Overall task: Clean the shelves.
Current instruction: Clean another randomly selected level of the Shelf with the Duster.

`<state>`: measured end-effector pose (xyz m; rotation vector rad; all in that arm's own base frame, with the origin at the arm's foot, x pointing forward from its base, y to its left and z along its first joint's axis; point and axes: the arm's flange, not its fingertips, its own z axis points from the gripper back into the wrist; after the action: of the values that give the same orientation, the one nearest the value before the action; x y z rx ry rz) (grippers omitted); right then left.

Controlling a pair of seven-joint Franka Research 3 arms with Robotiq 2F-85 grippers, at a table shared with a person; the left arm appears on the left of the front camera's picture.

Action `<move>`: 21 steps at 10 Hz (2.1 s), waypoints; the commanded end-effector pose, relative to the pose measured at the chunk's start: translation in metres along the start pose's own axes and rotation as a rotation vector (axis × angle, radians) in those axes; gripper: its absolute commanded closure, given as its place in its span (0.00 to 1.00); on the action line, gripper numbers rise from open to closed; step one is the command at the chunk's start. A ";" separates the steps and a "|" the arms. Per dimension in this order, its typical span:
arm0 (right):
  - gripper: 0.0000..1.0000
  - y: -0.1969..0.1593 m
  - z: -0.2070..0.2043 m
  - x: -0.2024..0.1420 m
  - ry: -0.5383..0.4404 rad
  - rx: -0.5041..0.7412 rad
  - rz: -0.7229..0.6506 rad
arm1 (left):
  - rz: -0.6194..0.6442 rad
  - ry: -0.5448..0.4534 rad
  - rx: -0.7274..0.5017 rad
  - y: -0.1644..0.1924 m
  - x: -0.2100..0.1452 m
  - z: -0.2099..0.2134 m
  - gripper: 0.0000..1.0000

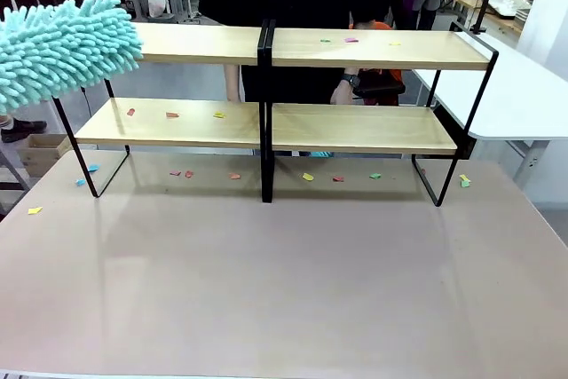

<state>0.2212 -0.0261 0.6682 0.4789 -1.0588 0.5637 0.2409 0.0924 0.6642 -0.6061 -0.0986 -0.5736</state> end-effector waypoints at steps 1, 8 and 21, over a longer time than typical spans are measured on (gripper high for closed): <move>0.00 -0.001 0.001 -0.001 0.004 -0.003 -0.005 | 0.014 0.010 0.004 -0.002 -0.002 0.005 0.87; 0.00 -0.001 0.008 0.007 0.039 -0.004 0.016 | 0.065 -0.041 0.000 -0.047 0.073 -0.006 0.87; 0.00 -0.031 0.080 -0.014 0.064 -0.074 -0.092 | 0.101 -0.147 -0.168 -0.153 0.255 -0.096 0.87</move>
<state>0.1658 -0.1115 0.6820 0.4529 -0.9906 0.4269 0.3650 -0.1749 0.7296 -0.7853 -0.1075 -0.4523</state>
